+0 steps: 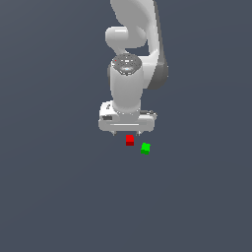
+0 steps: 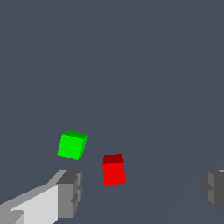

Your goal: Stack the red cube on top of the green cube.

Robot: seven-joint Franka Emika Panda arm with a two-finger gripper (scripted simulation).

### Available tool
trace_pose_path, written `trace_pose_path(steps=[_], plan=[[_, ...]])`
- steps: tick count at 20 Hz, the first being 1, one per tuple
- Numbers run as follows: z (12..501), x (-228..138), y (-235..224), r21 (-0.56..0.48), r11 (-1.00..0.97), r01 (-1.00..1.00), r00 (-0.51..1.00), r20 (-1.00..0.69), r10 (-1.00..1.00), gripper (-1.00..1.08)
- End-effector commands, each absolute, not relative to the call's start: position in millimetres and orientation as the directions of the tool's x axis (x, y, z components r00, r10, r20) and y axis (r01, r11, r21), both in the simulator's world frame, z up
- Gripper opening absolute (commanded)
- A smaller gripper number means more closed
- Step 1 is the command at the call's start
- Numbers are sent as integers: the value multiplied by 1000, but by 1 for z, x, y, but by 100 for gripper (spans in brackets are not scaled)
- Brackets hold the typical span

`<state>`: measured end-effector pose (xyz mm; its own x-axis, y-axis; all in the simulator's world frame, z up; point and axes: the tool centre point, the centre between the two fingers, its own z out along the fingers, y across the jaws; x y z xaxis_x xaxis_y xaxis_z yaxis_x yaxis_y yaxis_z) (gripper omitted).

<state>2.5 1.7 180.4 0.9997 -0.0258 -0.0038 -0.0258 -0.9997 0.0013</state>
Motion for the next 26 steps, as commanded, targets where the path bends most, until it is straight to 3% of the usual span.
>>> trace_pose_path(steps=[1, 10, 26], plan=[[180, 2, 2, 1, -1000, -26, 1000, -4, -26, 100], [163, -9, 5, 1, -1000, -16, 1000, -3, -16, 100], [81, -61, 18, 0, -1000, 30, 1000, 0, 30, 100]])
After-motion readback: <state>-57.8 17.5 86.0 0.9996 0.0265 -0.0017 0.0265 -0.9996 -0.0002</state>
